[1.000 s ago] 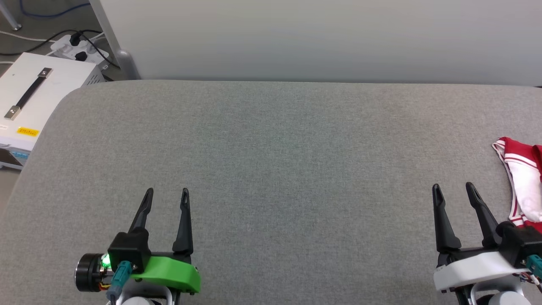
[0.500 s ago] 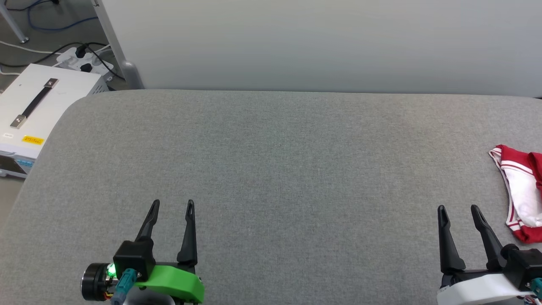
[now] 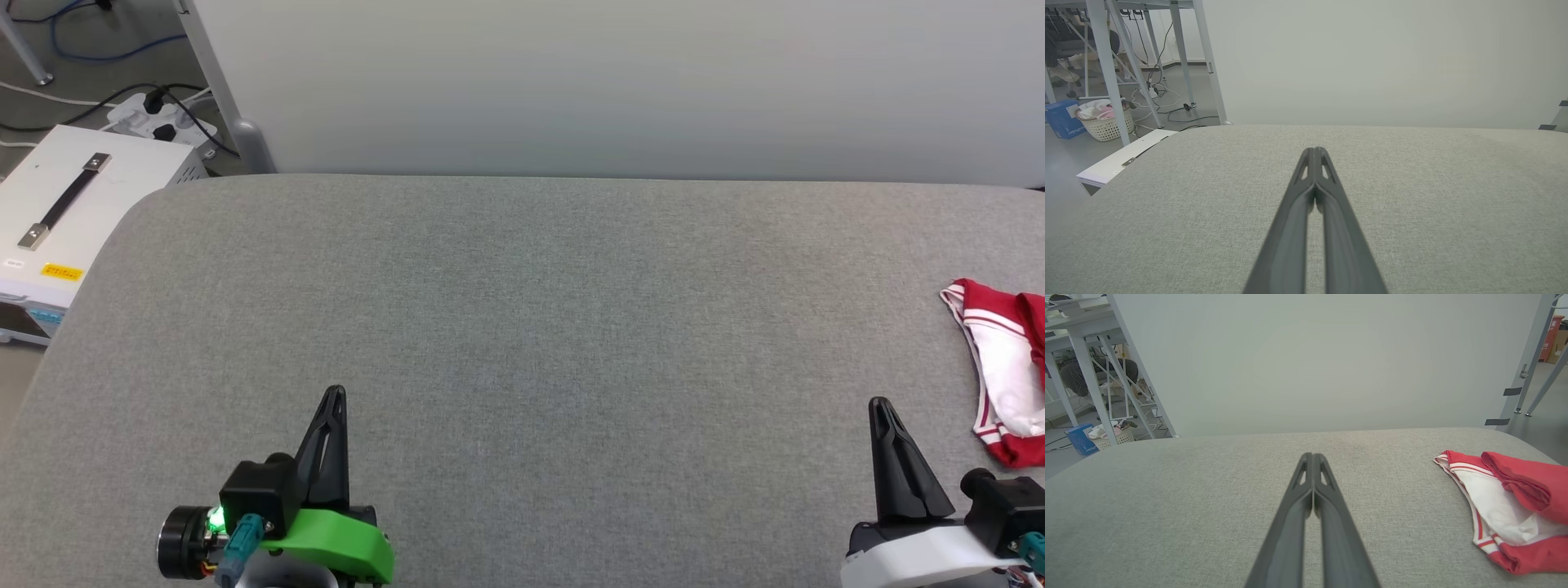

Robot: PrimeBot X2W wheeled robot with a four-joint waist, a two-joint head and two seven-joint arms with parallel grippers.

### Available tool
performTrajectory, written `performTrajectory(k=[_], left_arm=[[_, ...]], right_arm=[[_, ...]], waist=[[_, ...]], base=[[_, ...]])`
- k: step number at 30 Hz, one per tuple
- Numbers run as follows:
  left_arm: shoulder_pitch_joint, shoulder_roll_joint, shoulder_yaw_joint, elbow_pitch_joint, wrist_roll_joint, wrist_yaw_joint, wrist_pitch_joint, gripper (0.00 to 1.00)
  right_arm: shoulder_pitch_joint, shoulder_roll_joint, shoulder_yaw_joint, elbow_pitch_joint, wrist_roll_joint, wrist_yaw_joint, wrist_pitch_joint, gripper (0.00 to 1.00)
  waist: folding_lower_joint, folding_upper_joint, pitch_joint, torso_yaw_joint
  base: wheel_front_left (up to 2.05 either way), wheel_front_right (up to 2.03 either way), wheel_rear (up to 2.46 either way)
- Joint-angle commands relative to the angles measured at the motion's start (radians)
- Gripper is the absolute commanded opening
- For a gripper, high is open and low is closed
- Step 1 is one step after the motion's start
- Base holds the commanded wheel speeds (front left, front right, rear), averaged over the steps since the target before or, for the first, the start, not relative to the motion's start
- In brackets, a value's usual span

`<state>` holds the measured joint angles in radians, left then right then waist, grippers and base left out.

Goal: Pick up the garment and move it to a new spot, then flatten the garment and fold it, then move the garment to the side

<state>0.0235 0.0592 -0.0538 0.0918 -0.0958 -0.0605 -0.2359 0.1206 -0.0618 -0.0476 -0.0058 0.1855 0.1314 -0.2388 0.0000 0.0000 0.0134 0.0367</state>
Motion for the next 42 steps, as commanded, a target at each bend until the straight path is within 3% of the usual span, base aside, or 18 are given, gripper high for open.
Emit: performTrajectory(k=[1,42], left_arm=[[-0.002,-0.001,0.004,-0.005,0.009,0.004,0.005,0.0],[-0.01,-0.004,0.023,-0.039,0.043,0.026,0.095,0.0]], right_arm=[[-0.01,0.001,0.003,0.0,-0.014,0.0,0.007,0.0],[-0.054,0.005,0.02,0.002,-0.081,0.0,0.098,0.0]], waist=[[0.0,0.0,0.0,-0.001],[0.0,0.0,-0.005,-0.015]], base=[[0.0,0.0,0.0],[0.0,0.0,0.0]])
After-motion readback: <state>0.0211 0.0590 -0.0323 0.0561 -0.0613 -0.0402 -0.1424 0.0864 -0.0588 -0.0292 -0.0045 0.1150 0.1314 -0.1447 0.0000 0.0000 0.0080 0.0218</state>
